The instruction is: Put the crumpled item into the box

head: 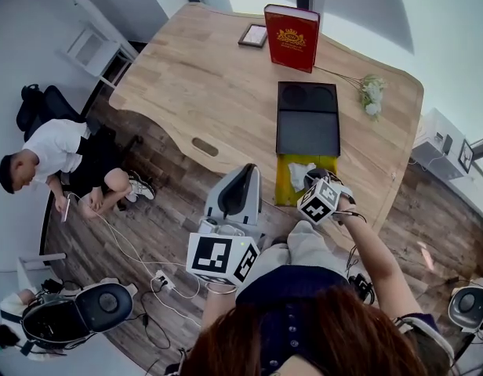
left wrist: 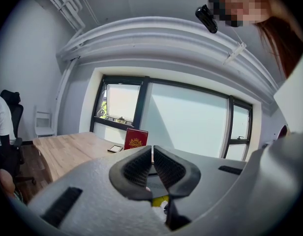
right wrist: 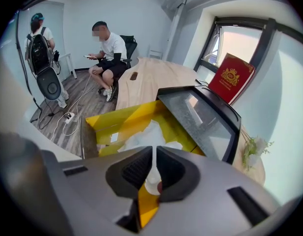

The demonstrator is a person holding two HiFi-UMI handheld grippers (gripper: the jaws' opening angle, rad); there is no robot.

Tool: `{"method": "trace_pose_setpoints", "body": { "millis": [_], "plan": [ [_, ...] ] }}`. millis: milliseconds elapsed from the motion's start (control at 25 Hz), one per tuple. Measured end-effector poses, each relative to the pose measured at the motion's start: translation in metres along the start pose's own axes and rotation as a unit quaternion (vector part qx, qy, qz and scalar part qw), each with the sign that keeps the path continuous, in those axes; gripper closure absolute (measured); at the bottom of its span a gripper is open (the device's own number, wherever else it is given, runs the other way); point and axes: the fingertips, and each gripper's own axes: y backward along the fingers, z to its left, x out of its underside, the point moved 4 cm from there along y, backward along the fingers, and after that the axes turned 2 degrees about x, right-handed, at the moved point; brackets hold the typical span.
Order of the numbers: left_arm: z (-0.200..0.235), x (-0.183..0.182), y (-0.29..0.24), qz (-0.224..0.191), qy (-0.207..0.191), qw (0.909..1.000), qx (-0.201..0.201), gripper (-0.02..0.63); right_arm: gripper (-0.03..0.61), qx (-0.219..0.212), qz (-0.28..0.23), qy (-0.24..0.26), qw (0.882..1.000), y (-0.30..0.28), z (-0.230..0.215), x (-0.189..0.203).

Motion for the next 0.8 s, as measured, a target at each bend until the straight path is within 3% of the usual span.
{"method": "trace_pose_setpoints", "body": {
  "millis": [480, 800],
  "plan": [
    [0.004, 0.0, 0.017, -0.014, 0.005, 0.9992, 0.037, 0.578, 0.549, 0.037, -0.009, -0.027, 0.999, 0.027, 0.005, -0.011],
    [0.006, 0.0, 0.032, -0.019, 0.008, 0.9977, 0.065, 0.578, 0.549, 0.072, -0.032, -0.08, 0.994, 0.056, 0.009, -0.025]
  ]
}}
